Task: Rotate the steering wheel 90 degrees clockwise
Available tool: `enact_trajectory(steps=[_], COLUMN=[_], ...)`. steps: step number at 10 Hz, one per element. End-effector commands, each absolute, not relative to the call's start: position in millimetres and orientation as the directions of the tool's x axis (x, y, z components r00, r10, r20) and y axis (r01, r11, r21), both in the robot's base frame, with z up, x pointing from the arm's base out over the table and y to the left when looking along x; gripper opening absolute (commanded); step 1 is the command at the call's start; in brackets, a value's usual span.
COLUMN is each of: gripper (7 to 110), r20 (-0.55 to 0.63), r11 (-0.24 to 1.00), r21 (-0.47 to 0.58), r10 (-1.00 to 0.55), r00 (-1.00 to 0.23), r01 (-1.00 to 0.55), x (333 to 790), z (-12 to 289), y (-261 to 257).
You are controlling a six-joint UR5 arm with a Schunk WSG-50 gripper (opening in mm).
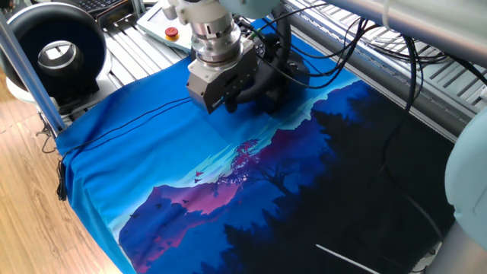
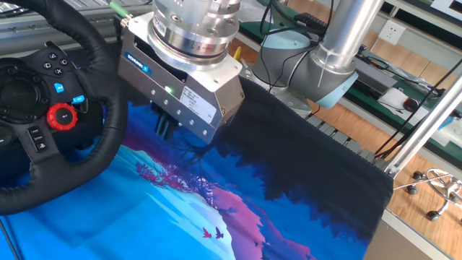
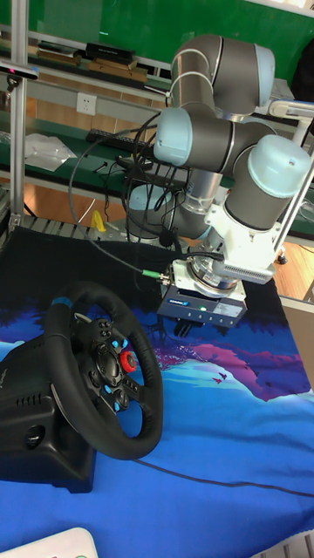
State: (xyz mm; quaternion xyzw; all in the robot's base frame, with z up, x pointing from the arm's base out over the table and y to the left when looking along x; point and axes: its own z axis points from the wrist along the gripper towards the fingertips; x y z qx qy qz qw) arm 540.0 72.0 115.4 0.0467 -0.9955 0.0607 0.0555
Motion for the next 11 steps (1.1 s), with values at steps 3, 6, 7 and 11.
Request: enact_trajectory(steps=[3,6,7,11], gripper=[7,7,7,7], r20=[0.106,0.086,0.094,0.159], r11=[0.992,0.99,0.99,0.999], r21=[-0.04,-0.045,-0.061,0.02], r10=[-0.114,-0.127,-0.119,-0.052], r00=[-0.988,-0.988,-0.988,-0.986], r01=[-0.119,-0.131,-0.125,-0.049], x=[598,628,623,603], z=[107,85,89,93], y=[83,72,68,90])
